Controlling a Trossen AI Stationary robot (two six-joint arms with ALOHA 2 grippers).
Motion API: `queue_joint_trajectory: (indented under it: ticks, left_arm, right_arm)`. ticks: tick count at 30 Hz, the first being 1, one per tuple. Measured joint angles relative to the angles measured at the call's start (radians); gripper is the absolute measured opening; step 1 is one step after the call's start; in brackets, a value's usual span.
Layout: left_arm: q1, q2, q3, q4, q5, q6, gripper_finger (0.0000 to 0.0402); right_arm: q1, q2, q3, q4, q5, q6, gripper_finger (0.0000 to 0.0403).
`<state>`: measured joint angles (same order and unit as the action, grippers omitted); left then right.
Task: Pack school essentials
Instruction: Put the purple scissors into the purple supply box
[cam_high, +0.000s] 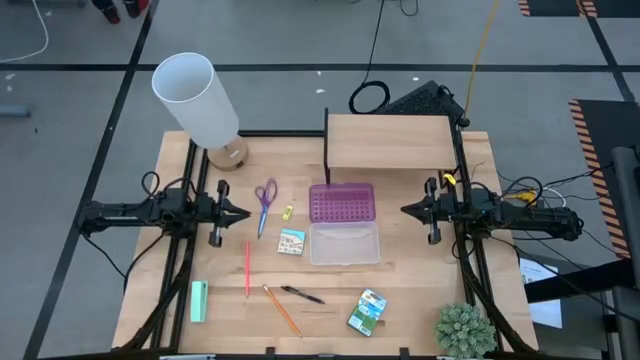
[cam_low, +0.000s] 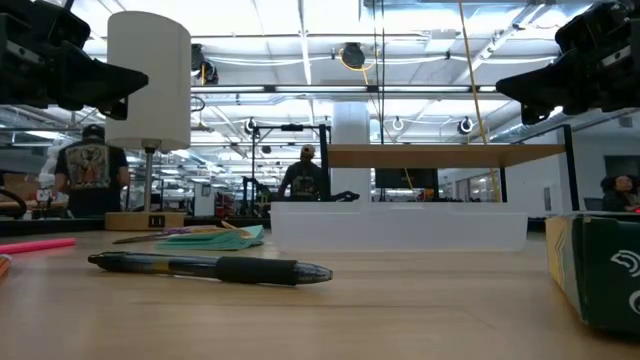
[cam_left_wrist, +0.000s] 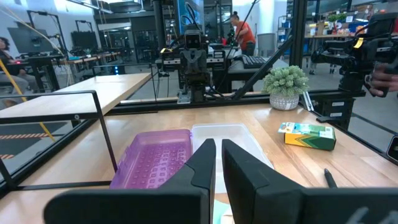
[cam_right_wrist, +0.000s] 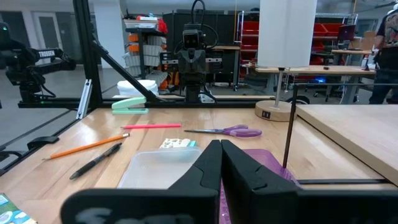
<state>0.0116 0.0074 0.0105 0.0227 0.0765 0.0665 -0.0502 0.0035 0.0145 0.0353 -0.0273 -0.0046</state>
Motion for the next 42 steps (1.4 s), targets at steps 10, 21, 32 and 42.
queue_joint_trajectory:
  ticks: [10, 21, 32, 42]
  left_arm:
    - [0.000, 0.000, 0.000, 0.000, 0.000, 0.000, 0.0033]
    - [0.000, 0.000, 0.000, 0.000, 0.000, 0.000, 0.0033]
    - [0.000, 0.000, 0.000, 0.000, 0.000, 0.000, 0.0033]
    - [0.000, 0.000, 0.000, 0.000, 0.000, 0.000, 0.0033]
  right_arm:
    - [0.000, 0.000, 0.000, 0.026, 0.031, 0.002, 0.0000]
    - [0.000, 0.063, 0.075, 0.135, 0.126, 0.129, 0.0000]
    - [-0.001, 0.402, 0.535, -0.075, 0.036, 0.098, 0.0000]
    - [0.000, 0.648, 0.992, -0.377, -0.003, 0.127, 0.0000]
